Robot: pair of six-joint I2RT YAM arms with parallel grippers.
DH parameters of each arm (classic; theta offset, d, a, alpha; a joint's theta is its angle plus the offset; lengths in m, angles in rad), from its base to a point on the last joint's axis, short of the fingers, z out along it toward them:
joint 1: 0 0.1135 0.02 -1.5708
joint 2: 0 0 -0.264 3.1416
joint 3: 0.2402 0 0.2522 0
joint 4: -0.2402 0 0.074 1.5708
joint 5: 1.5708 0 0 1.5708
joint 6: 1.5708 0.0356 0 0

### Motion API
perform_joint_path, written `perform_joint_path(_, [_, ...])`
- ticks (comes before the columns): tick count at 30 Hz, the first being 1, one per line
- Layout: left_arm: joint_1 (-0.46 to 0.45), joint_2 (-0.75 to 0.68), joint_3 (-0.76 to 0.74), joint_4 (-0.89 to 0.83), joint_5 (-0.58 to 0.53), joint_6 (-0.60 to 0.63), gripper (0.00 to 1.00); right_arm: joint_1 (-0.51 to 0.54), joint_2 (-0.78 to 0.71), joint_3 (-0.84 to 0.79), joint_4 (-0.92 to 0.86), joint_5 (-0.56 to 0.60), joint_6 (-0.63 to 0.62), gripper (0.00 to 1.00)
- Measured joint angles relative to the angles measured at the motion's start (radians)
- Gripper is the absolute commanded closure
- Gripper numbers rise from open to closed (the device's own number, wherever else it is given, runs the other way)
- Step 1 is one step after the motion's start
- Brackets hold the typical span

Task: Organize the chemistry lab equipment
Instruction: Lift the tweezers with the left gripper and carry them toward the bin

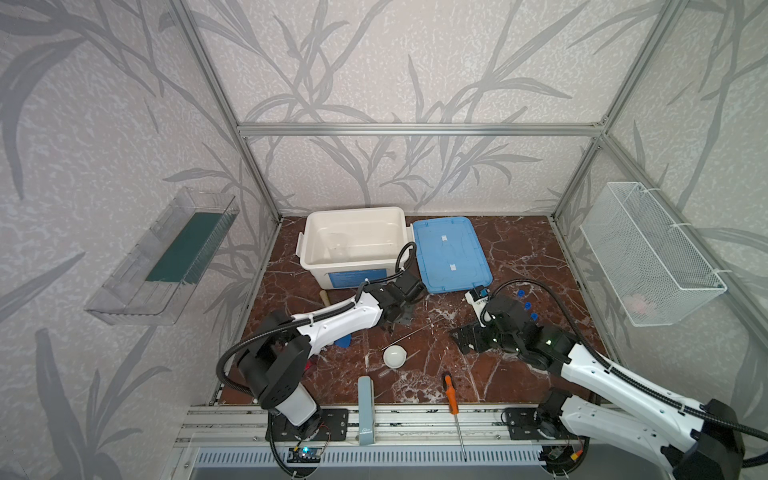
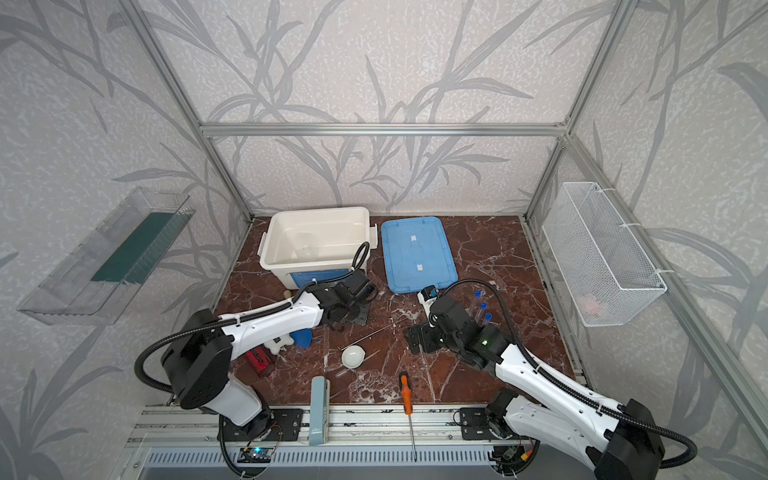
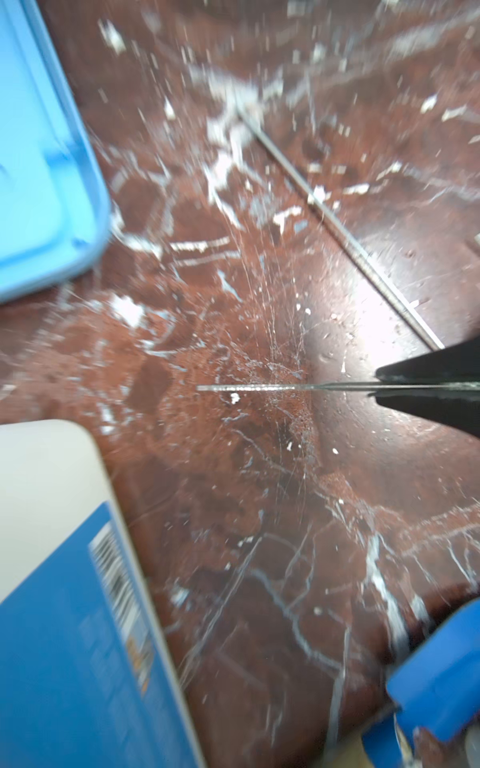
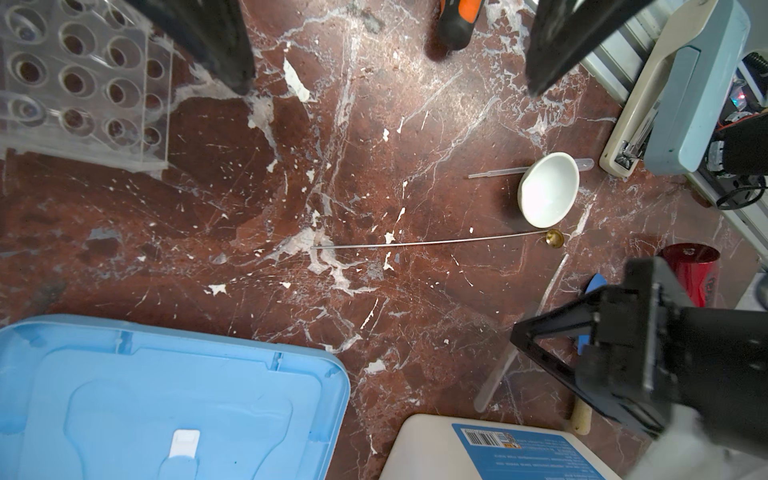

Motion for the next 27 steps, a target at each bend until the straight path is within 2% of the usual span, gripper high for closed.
perform_joint_path(6, [0.01,-0.193,0.045,-0.053,-0.049,0.138,1.0,0.0,-0.025,0.018,0.021,-0.006,0.013,0.01])
perform_joint_path(12, [0.061,-0.314,0.193,-0.138,-0.051,0.385,1.0,0.0,0.011,0.125,0.062,-0.011,0.005,0.01])
perform_joint_path(17, [0.162,-0.295,0.391,-0.218,-0.007,0.568,1.0,0.0,0.094,0.249,0.121,-0.033,0.0,0.01])
perform_joint_path(20, [0.265,-0.273,0.456,-0.233,0.043,0.686,1.0,0.0,0.168,0.351,0.145,-0.076,-0.002,0.01])
perform_joint_path(27, [0.432,-0.091,0.578,-0.276,0.161,0.961,1.0,-0.001,0.327,0.551,0.188,-0.17,-0.022,0.01])
